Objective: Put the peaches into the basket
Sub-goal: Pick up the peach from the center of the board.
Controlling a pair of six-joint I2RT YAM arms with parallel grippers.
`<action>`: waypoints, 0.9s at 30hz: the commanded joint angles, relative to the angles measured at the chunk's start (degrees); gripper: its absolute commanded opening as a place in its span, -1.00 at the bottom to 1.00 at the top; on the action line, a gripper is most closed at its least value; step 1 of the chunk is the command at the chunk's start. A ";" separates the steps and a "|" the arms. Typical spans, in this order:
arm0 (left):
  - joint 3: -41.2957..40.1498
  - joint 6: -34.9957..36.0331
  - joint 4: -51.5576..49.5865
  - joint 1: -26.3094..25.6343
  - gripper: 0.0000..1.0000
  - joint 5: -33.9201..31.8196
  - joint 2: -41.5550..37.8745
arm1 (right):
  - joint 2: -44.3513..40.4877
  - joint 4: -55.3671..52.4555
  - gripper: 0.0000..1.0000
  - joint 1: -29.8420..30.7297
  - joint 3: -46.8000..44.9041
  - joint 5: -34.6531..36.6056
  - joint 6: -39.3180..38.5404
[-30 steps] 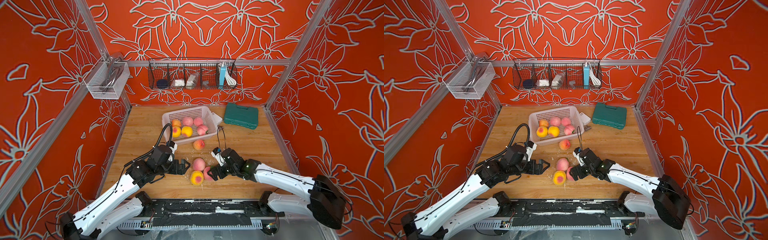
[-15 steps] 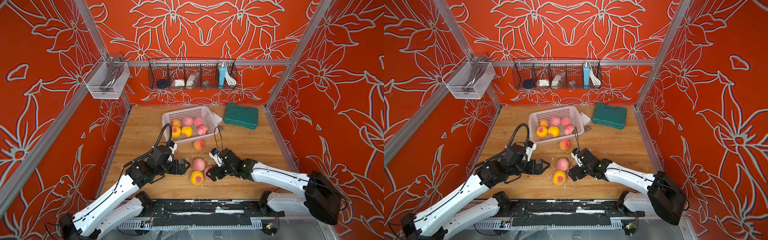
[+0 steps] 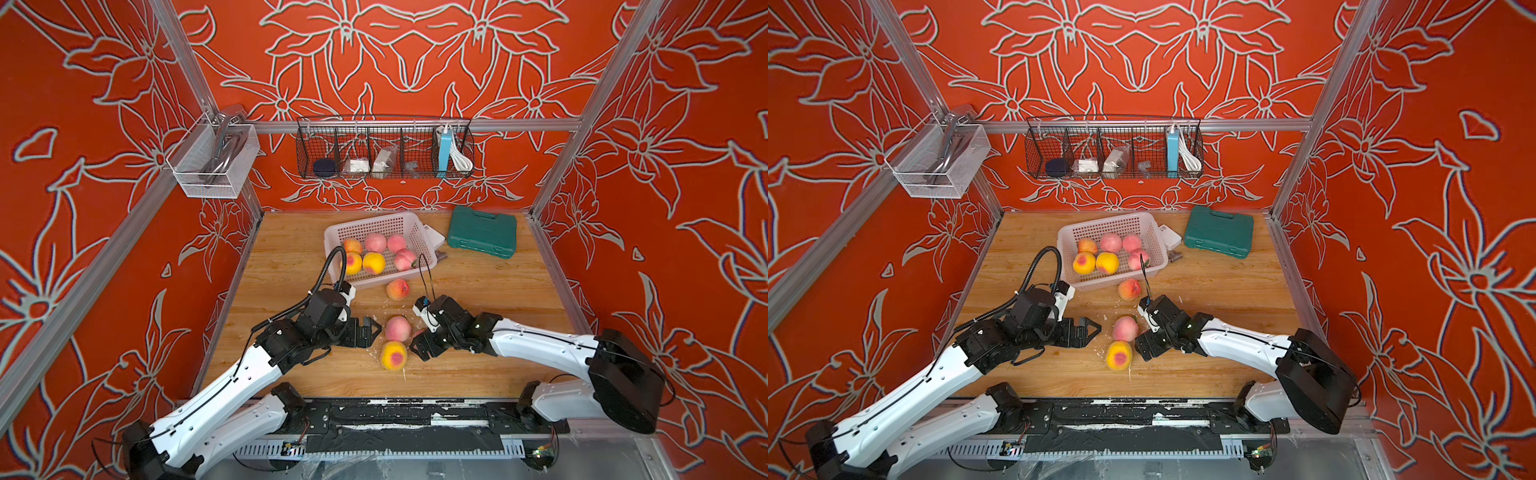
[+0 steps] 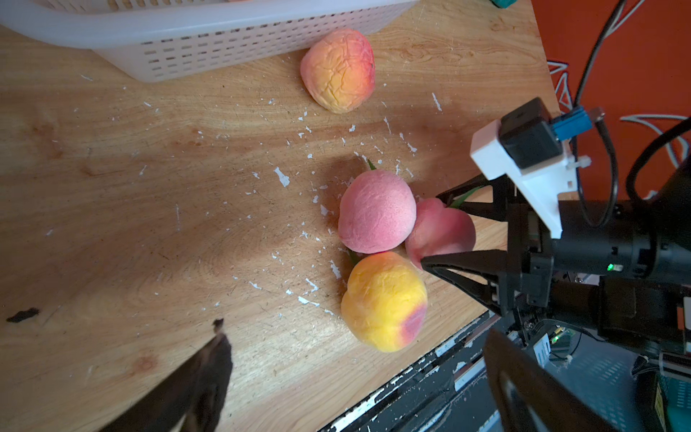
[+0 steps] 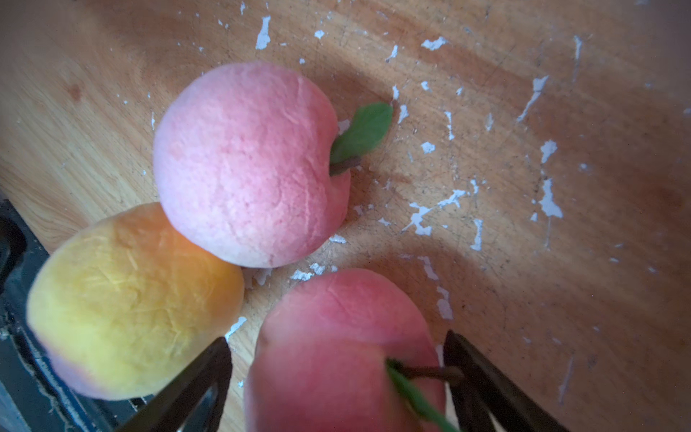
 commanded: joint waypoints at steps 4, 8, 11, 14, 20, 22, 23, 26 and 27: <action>-0.21 0.67 0.93 -0.12 0.97 -0.83 0.18 | 0.74 -1.53 0.47 0.37 1.86 0.63 -0.55; -0.45 0.77 1.00 -0.13 0.97 -1.10 0.00 | 0.19 -2.73 0.23 0.31 2.26 1.57 -0.72; -0.57 0.64 1.11 -0.07 0.97 -1.10 -0.09 | -1.21 -3.77 0.19 0.36 2.63 2.30 -1.21; -0.57 0.64 1.19 -0.04 0.97 -1.23 -0.09 | -2.80 -5.38 0.19 0.31 3.81 3.43 -2.30; 0.09 1.12 1.11 0.00 0.97 -1.42 -0.18 | -3.41 -11.02 0.21 0.11 11.14 7.24 -7.29; 0.57 1.51 0.48 0.19 0.97 -1.99 -0.09 | -2.25 -13.65 0.22 -0.52 15.66 7.64 -9.68; 0.72 1.72 0.28 0.42 0.97 -2.31 -0.15 | -1.73 -14.65 0.22 -0.78 17.71 7.73 -10.57; 1.04 2.06 0.19 1.48 0.97 -2.18 -0.09 | 0.74 -17.04 0.23 -2.22 24.45 8.08 -13.12; 1.20 2.14 0.23 2.00 0.97 -1.90 -0.01 | 2.25 -18.16 0.22 -2.93 27.20 7.97 -13.86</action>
